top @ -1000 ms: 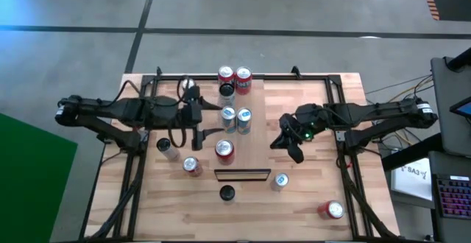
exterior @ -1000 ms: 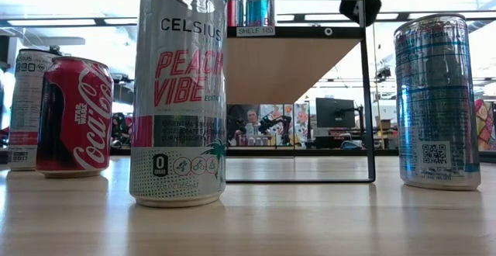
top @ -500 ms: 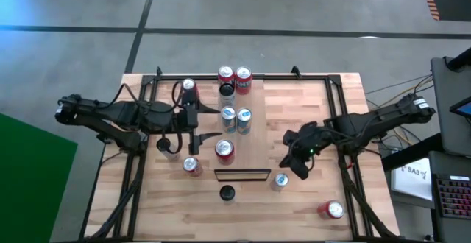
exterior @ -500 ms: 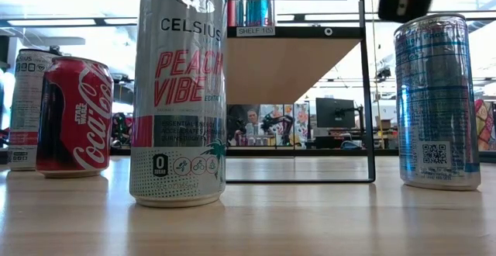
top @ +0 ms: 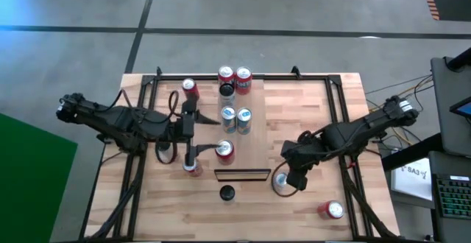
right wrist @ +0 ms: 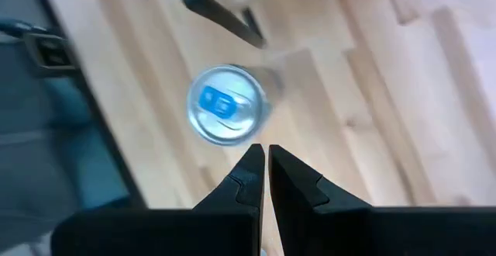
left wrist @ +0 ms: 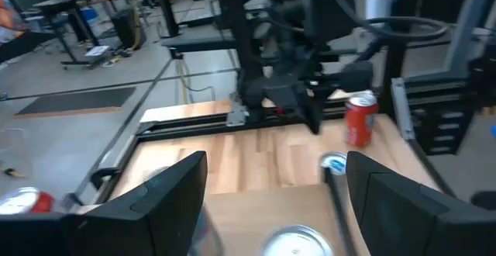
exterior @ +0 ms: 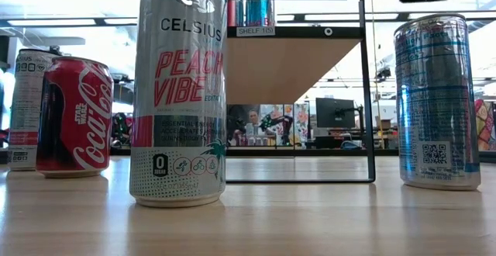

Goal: Place canned beverage on shelf
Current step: Put the blue soda can on the shelf aligned with the other blue soda cans

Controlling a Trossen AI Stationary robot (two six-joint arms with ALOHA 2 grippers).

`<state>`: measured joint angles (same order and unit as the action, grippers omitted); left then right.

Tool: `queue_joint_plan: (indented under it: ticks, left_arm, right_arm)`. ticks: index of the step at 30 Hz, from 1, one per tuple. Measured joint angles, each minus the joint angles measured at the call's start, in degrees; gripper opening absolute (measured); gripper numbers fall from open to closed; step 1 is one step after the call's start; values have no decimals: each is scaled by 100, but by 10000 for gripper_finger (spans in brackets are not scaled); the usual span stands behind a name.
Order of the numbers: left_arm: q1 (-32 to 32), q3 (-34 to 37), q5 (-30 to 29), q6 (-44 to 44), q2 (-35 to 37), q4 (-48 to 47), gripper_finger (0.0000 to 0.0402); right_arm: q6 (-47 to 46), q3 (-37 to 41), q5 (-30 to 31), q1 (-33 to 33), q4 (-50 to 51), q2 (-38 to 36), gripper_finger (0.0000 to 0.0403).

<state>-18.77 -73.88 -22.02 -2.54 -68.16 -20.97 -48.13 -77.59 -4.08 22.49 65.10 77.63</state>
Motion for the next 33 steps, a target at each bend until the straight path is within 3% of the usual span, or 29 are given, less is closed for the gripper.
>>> queue_joint_plan:
  ticks: [4, 12, 29, 33]
  left_arm:
    - [-264, 101, -15, 36, 0, 15, 276]
    - [-611, 482, -594, 134, 15, 242, 276]
    - [-629, 482, -614, 166, 15, 427, 276]
    - [-627, 482, -614, 163, 15, 431, 276]
  right_arm:
    - [21, -449, 136, 147, 592, 406, 12]
    - [180, -624, 176, 452, 669, 692, 12]
    - [710, -624, 424, 515, 617, 782, 14]
    - [668, -622, 425, 488, 577, 802, 40]
